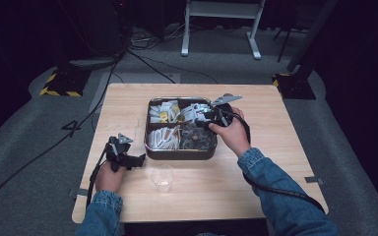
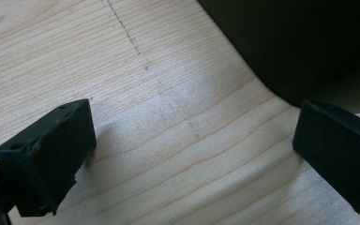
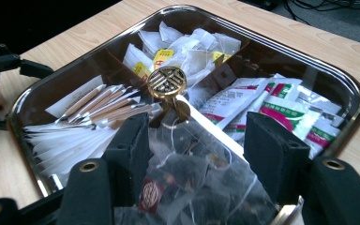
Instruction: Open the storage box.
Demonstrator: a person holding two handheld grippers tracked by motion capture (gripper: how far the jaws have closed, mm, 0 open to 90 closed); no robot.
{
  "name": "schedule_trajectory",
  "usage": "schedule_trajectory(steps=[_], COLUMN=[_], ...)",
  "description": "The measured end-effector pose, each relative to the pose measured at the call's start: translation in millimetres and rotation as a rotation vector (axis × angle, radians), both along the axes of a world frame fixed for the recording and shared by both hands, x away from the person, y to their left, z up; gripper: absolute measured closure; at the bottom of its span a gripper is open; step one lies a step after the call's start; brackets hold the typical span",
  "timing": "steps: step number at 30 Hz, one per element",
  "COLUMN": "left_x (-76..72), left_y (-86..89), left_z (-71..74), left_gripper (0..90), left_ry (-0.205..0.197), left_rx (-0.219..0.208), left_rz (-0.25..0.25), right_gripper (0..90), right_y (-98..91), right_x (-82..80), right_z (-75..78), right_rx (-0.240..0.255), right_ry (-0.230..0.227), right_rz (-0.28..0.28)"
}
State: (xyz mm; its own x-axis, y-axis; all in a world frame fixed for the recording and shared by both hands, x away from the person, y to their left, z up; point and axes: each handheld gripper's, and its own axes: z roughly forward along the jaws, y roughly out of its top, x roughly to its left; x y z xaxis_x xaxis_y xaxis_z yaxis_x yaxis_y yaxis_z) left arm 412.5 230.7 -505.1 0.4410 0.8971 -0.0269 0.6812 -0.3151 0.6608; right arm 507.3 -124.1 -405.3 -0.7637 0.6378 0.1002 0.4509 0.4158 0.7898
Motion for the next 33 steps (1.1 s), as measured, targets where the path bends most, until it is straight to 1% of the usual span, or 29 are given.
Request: schedule_trajectory(steps=[3,5,6,8,13,17,19,22,24,28,33], left_x=[0.3,0.5,0.5,1.0,1.1,1.4,1.5,2.0,1.9,2.0,2.1], left_y=[-0.1,-0.1,-0.1,0.1,0.2,0.2,0.2,0.2,0.2,0.2,0.2], left_z=[0.0,0.0,0.0,0.0,0.0,0.0,0.0,-0.1,0.0,-0.1,0.0], left_gripper=[0.0,0.0,0.0,0.0,0.0,0.0,0.0,0.0,0.0,0.0,0.0], left_ry=[0.0,0.001,0.001,-0.001,-0.001,-0.002,-0.001,-0.004,-0.003,-0.003,-0.004], left_rx=[0.0,0.001,0.0,0.002,0.002,0.002,0.002,0.002,0.003,0.003,0.003], left_rz=[0.0,-0.002,-0.002,-0.004,-0.005,-0.005,-0.005,-0.005,-0.004,-0.005,-0.004], right_gripper=[41.9,41.9,42.0,42.3,43.8,44.1,44.3,44.6,45.3,47.1,49.7], right_y=[7.5,13.0,15.6,21.4,36.2,44.0,47.5,52.3,54.5,58.0,64.5], right_x=[5.0,7.9,9.3,12.0,16.8,20.2,21.4,22.9,23.9,25.4,27.8], right_z=[-0.8,-0.9,-1.1,-2.3,-7.9,-14.0,-16.6,-19.6,-21.1,-23.8,-29.4], right_rx=[-0.003,-0.012,-0.021,-0.026,-0.032,-0.054,-0.07,-0.081,-0.081,-0.058,-0.073], right_ry=[0.004,-0.007,-0.02,-0.027,-0.017,-0.005,-0.007,-0.01,-0.007,0.007,0.014], right_rz=[-0.001,0.0,0.006,0.013,0.042,0.04,0.039,0.041,0.04,0.033,0.022])
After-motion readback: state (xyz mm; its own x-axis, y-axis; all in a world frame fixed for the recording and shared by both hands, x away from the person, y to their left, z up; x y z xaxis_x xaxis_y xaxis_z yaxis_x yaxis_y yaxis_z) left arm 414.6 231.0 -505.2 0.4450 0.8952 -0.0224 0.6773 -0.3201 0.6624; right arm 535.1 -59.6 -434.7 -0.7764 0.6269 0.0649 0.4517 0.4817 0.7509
